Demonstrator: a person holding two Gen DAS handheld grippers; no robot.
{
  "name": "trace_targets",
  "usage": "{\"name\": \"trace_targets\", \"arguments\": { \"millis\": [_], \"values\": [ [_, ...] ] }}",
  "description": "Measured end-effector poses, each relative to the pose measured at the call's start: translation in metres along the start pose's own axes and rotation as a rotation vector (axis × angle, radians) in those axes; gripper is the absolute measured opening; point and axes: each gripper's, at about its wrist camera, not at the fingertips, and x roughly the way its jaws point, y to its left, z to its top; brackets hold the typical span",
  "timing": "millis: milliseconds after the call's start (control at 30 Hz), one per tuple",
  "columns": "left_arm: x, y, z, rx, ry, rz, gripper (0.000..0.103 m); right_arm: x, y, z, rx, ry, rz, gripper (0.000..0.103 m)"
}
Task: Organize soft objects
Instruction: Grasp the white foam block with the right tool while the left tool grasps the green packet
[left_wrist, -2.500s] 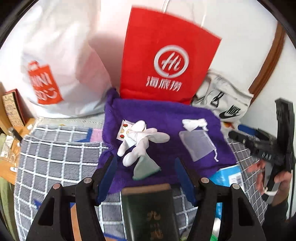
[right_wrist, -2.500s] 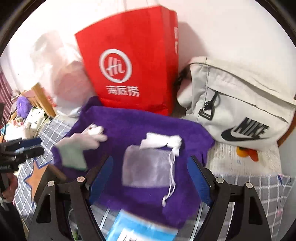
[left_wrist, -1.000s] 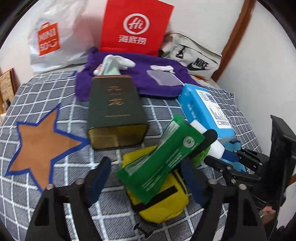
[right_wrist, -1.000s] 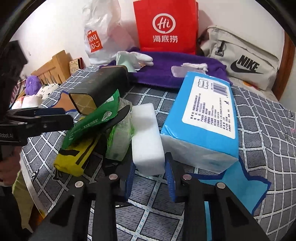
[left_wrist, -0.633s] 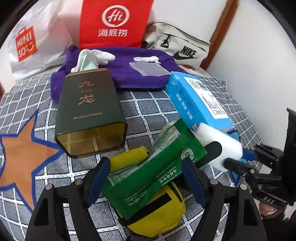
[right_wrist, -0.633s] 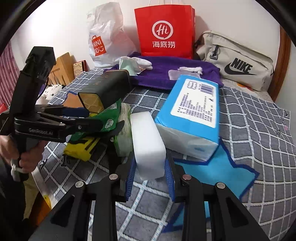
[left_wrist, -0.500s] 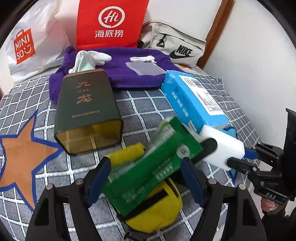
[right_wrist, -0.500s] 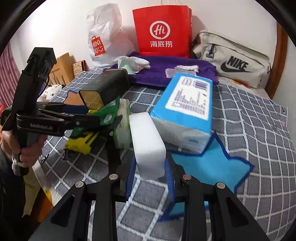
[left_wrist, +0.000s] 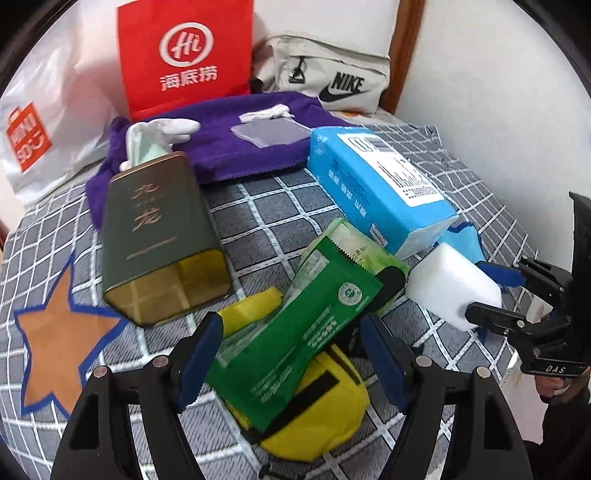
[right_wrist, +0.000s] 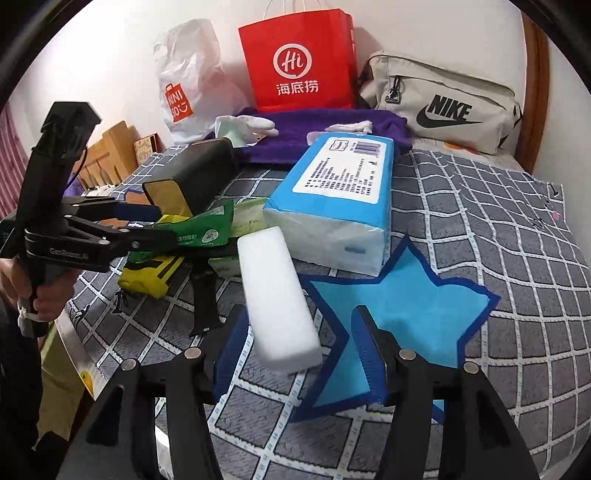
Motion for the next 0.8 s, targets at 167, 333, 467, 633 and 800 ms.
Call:
{"name": "trace_targets", "arguments": {
  "millis": [167,333,467,633,800],
  "values": [
    [0.016,-0.012,0.005,0.085,0.037,0.033,0.075,0.019,0.004,0.003,-0.015,0.043,0.002,0.057],
    [0.016,-0.015,-0.002,0.107,0.045,0.071,0.063,0.029,0.004,0.0,-0.028,0.055,-0.024,0.045],
    [0.007,-0.01,-0.004,0.059,0.036,0.071,0.038,0.026,0.006,0.001,-0.029,0.05,0.0,0.036],
    [0.008,0.0,-0.006,-0.01,0.039,0.04,0.037,0.024,0.008,-0.001,-0.035,0.052,-0.009,0.036],
    [0.011,-0.004,-0.005,-0.017,0.034,0.056,0.034,0.016,0.007,0.0,-0.026,0.037,-0.02,0.035]
  ]
}}
